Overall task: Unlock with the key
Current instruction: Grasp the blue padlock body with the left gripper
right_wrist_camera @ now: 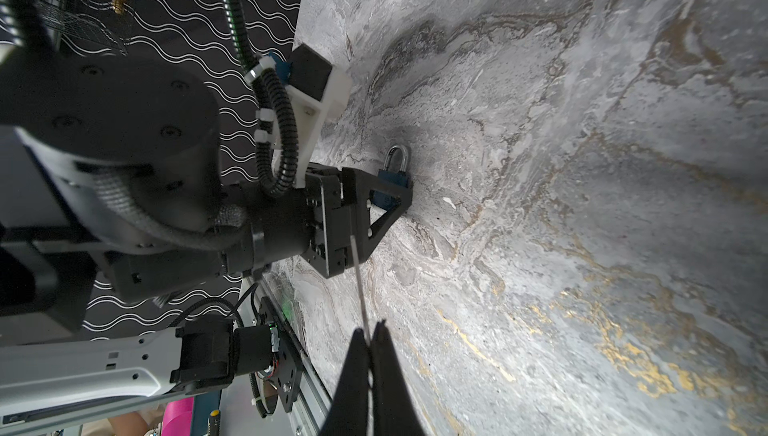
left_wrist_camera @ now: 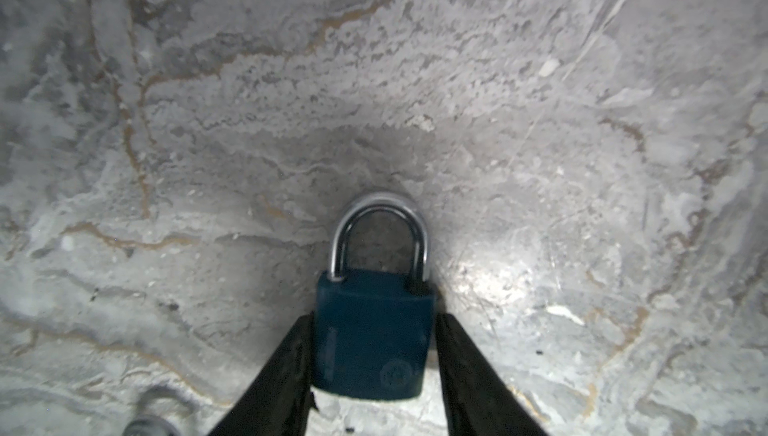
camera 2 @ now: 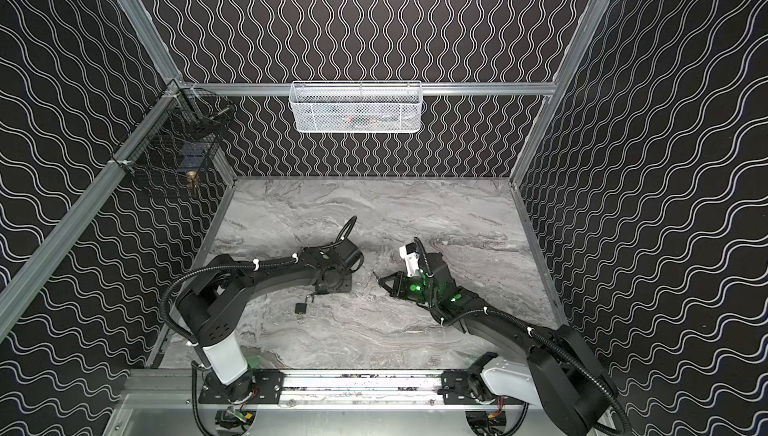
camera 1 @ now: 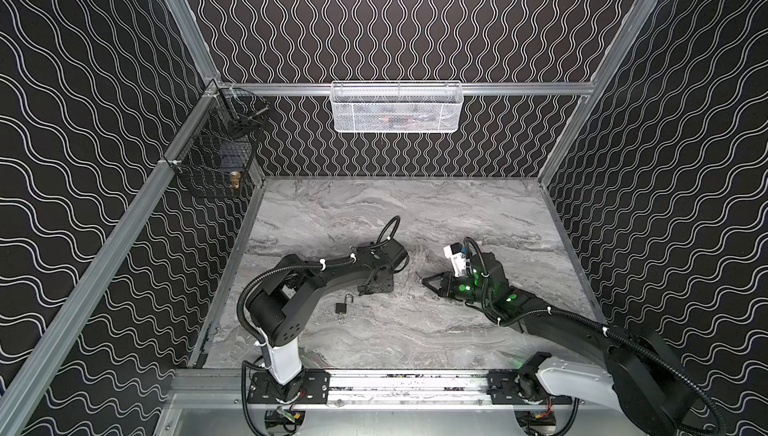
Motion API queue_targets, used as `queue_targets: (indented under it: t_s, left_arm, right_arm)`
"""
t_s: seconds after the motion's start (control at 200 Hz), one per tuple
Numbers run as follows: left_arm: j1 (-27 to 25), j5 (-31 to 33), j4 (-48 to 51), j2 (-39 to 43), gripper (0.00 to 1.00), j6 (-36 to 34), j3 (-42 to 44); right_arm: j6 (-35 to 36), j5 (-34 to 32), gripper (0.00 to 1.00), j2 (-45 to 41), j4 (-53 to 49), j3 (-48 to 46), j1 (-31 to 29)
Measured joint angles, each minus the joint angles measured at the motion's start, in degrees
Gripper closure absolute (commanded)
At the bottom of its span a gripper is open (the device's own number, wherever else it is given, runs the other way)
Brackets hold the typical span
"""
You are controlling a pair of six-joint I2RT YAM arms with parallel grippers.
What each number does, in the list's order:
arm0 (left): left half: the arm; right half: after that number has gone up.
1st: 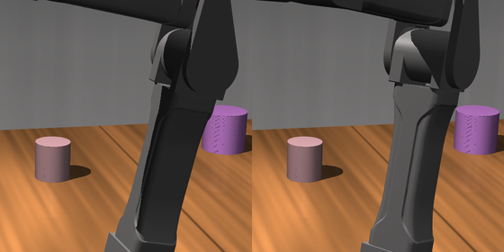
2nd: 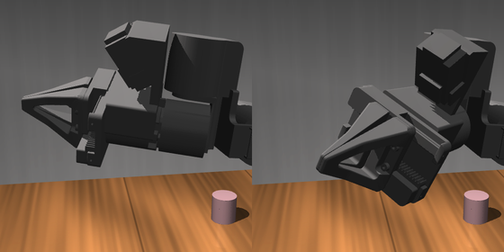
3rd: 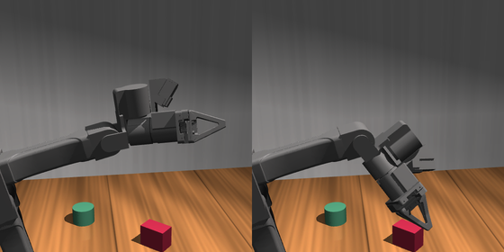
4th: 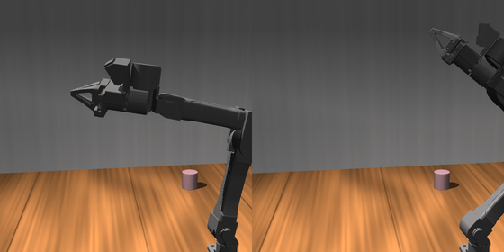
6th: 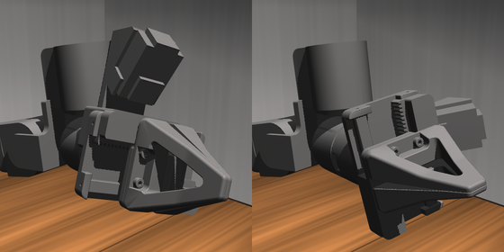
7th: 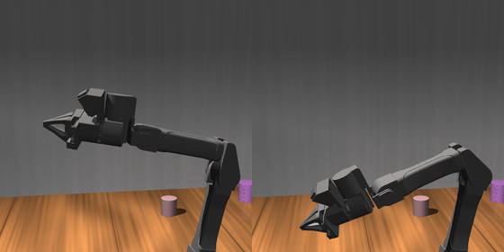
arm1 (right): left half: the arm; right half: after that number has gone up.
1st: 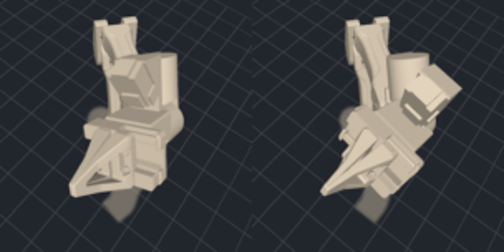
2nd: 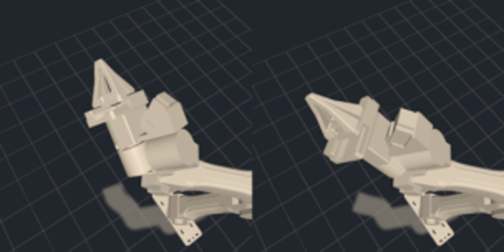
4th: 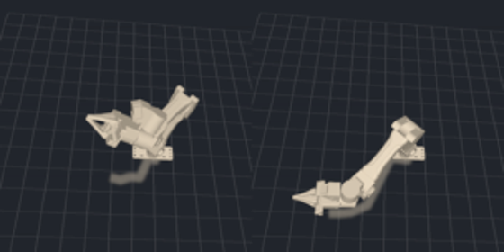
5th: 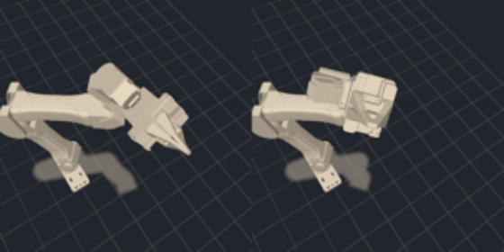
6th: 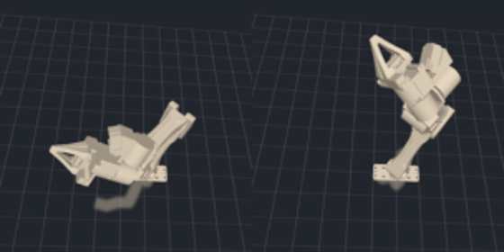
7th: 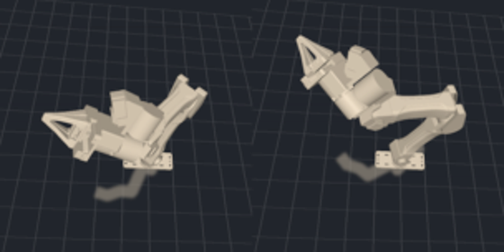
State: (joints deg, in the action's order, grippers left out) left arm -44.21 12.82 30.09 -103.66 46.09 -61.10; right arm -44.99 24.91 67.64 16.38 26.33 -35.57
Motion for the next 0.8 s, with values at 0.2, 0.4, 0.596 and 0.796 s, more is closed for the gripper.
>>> queue_targets:
  t_s: [0.2,0.4,0.596,0.796]
  left_arm:
    - [0.00,0.35,-0.24,-0.33,0.55,0.02,-0.04]
    - [0.00,0.52,-0.46,-0.04,0.57,0.02,0.13]
    - [0.00,0.63,-0.66,0.35,0.60,0.02,0.11]
    - [0.04,-1.16,0.90,1.97,0.65,0.39,0.35]
  right_arm:
    - [0.00,-0.17,1.00,-0.42,0.20,-0.15,0.00]
    - [0.00,-0.17,1.00,-0.33,0.26,-0.15,0.00]
    - [0.00,-0.15,1.00,-0.20,0.61,-0.15,0.00]
    - [0.02,-0.17,1.00,-0.79,0.50,-0.07,0.00]
